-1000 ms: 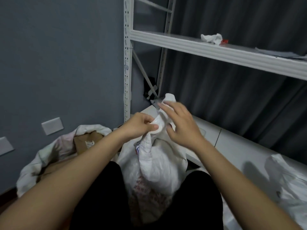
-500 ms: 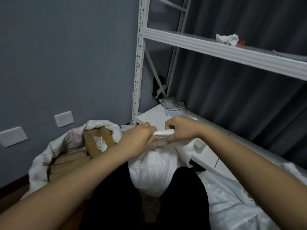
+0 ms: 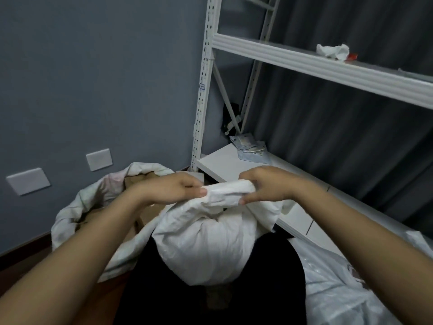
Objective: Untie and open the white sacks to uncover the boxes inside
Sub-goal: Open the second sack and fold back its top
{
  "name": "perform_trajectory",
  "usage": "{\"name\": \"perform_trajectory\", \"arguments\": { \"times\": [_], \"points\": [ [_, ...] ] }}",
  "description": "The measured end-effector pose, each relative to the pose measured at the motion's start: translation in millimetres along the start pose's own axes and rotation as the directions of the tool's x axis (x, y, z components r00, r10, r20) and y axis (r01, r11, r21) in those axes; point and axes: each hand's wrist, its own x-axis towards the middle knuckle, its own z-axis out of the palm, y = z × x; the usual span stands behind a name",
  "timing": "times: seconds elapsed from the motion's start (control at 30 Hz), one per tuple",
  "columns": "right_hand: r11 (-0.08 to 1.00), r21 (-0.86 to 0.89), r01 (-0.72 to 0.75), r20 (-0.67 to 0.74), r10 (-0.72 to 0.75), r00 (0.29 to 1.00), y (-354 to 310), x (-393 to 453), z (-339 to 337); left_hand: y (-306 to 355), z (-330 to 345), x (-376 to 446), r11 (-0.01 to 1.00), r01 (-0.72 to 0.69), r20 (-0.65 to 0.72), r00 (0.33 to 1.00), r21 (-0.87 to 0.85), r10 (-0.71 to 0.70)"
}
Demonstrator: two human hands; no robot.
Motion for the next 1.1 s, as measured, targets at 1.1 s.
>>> {"name": "perform_trajectory", "arguments": {
  "times": [1.1],
  "points": [
    [0.653,0.749,0.108,-0.219,0.090,0.971,-17,7,67,-37,26,4,0.897,0.075,-0.441,0.887,0.436,0.140]
  ]
}}
